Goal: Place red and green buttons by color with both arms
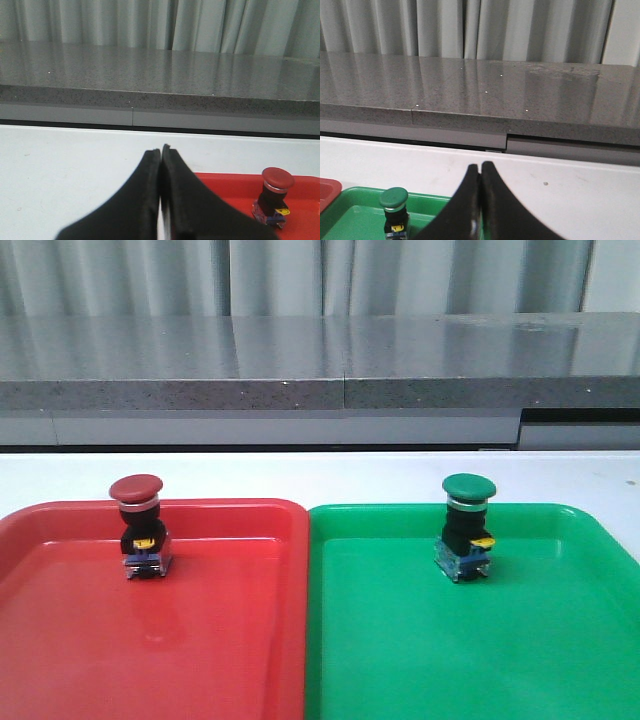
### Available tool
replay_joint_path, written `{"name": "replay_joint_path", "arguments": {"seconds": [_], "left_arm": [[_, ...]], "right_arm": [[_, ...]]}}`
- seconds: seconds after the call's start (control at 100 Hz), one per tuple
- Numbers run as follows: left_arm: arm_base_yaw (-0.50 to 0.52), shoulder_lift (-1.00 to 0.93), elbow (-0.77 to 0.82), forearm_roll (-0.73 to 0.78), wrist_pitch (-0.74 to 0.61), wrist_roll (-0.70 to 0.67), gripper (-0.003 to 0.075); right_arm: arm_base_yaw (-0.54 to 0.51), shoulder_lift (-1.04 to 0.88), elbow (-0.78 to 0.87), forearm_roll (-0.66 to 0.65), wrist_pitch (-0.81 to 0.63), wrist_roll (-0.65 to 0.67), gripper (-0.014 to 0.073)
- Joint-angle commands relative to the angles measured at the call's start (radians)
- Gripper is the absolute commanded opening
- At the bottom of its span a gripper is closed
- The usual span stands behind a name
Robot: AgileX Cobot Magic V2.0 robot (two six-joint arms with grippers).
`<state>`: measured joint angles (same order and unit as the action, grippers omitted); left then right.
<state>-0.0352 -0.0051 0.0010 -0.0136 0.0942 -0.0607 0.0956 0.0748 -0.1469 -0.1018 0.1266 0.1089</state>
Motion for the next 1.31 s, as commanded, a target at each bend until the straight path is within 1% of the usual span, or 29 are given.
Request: {"name": "replay_joint_path", "arguments": {"seconds": [0.0, 0.12, 0.29, 1.3], "left_arm": [[0.002, -0.030, 0.043, -0.001, -0.081, -0.011, -0.0019], [0.002, -0.030, 0.043, -0.001, -0.081, -0.011, -0.0019], [0.002, -0.030, 0.043, -0.001, -0.081, -0.011, -0.0020], [0.002, -0.030, 0.043, -0.001, -0.081, -0.011, -0.0019]], "right_arm": [[-0.039, -0.029, 0.029, 0.032, -0.115, -0.007, -0.0111], [-0.073, -0.077, 0.093, 0.077, -0.127, -0.007, -0.0111], [-0.078, -0.107, 0.161, 0.078, -0.175, -0.007, -0.0111], [-0.078, -0.107, 0.160, 0.078, -0.164, -0.007, -0.0111]]}}
